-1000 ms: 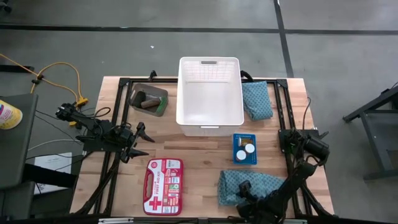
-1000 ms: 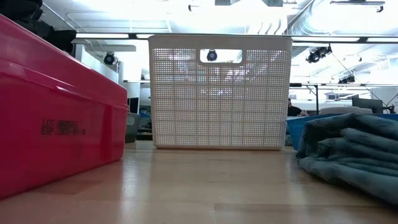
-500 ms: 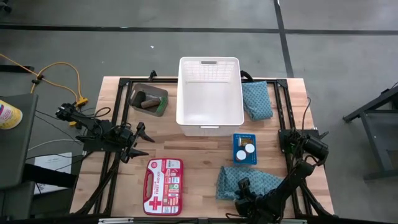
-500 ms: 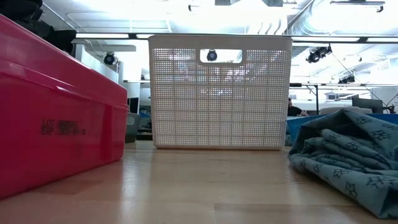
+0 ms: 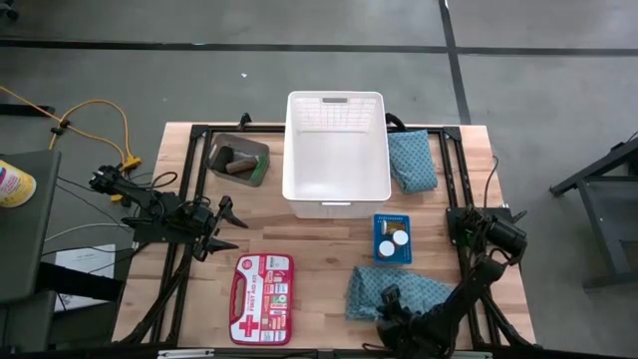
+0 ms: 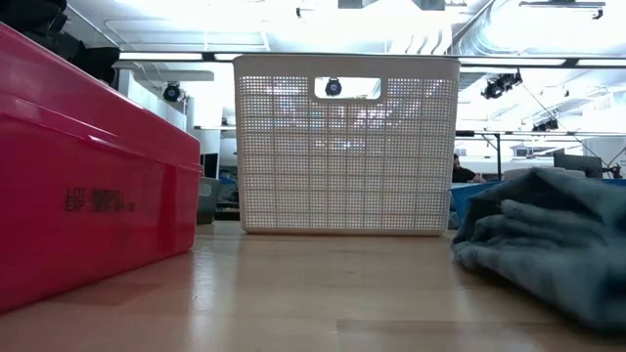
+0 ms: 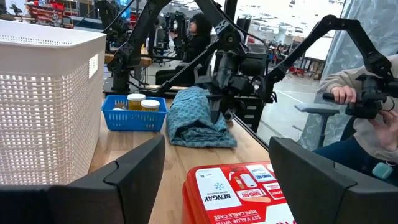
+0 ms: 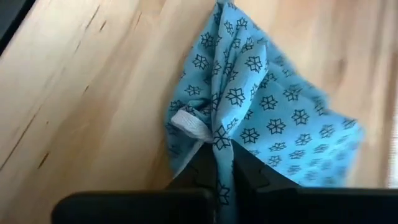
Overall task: Pick & place medical supplies in basket/bin
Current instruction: Put the bottom patient gown into the white bin
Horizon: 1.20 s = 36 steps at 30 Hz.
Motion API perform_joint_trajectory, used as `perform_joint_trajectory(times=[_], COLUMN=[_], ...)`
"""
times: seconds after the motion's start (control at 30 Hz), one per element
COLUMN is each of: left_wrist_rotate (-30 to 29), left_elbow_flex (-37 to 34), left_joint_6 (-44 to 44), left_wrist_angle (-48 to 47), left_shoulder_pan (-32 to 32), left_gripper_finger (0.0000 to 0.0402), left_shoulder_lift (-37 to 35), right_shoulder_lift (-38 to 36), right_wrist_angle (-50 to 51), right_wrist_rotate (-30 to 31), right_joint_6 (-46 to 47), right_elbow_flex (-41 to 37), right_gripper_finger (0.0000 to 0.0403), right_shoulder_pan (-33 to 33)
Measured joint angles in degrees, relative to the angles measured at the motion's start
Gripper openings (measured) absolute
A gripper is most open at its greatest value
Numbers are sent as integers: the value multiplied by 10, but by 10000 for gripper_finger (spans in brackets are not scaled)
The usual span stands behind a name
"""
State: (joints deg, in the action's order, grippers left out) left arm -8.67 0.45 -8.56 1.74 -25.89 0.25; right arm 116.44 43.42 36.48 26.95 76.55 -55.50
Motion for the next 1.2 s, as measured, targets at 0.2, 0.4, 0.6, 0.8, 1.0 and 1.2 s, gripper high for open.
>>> perform_joint_trajectory(times=[0.2,0.4,0.6,0.8,1.0,1.2], left_wrist_rotate=[2,2,2,2,2,-1], left_elbow_flex=[0,0,0,0,0,0], left_joint_6=[0,0,0,0,0,0], left_wrist_angle=[0,0,0,0,0,0], left_shoulder_pan=[0,0,0,0,0,0], left_gripper_finger=[281,281,281,281,281,281], left_shoulder_lift=[0,0,0,0,0,0], right_shoulder_lift=[-1,-2,-2,-2,-2,-2], right_wrist_angle=[73,116,161,180,183,187], right_wrist_rotate=[52,93,149,201,205,203], right_joint_6=[-38,-96,-131,-198,-211,-212], right_elbow_flex=[69,139,196,227,253,255], right_gripper_finger=[5,5,5,4,4,4], right_shoulder_pan=[0,0,0,0,2,4])
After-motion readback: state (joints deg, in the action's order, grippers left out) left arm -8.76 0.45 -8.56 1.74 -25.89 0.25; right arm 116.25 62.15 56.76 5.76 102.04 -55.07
